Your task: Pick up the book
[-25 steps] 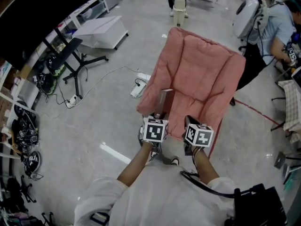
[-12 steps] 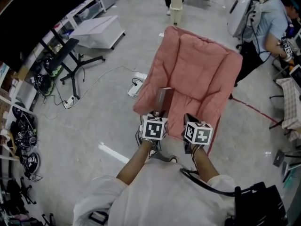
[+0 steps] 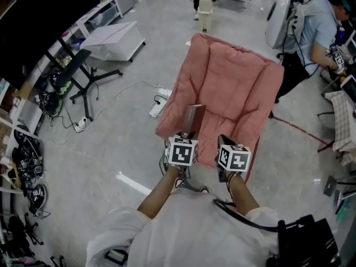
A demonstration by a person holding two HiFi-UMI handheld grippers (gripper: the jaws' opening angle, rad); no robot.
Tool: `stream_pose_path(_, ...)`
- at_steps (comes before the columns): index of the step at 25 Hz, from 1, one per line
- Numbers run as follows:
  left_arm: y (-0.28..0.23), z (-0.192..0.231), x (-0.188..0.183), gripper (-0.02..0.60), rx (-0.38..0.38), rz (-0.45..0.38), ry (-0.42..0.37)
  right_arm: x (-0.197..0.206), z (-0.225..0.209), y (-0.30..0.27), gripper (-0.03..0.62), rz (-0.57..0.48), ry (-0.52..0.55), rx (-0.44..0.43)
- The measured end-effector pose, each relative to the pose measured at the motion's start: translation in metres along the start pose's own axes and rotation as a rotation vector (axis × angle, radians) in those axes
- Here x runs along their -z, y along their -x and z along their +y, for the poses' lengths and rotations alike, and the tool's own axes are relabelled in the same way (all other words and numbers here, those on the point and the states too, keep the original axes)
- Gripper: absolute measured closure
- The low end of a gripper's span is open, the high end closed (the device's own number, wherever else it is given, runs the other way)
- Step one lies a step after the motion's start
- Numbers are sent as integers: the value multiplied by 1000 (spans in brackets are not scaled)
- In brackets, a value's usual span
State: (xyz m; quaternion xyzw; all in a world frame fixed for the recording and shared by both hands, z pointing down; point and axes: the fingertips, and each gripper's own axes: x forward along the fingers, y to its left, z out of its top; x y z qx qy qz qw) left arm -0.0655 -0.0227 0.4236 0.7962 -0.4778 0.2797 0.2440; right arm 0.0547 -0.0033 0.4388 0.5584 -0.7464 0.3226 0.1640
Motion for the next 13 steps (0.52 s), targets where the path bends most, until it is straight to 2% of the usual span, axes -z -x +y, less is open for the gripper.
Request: stream_pose_path(13, -1, -5, 2, 437, 12, 6, 8, 9, -8, 1, 565, 17, -15, 18)
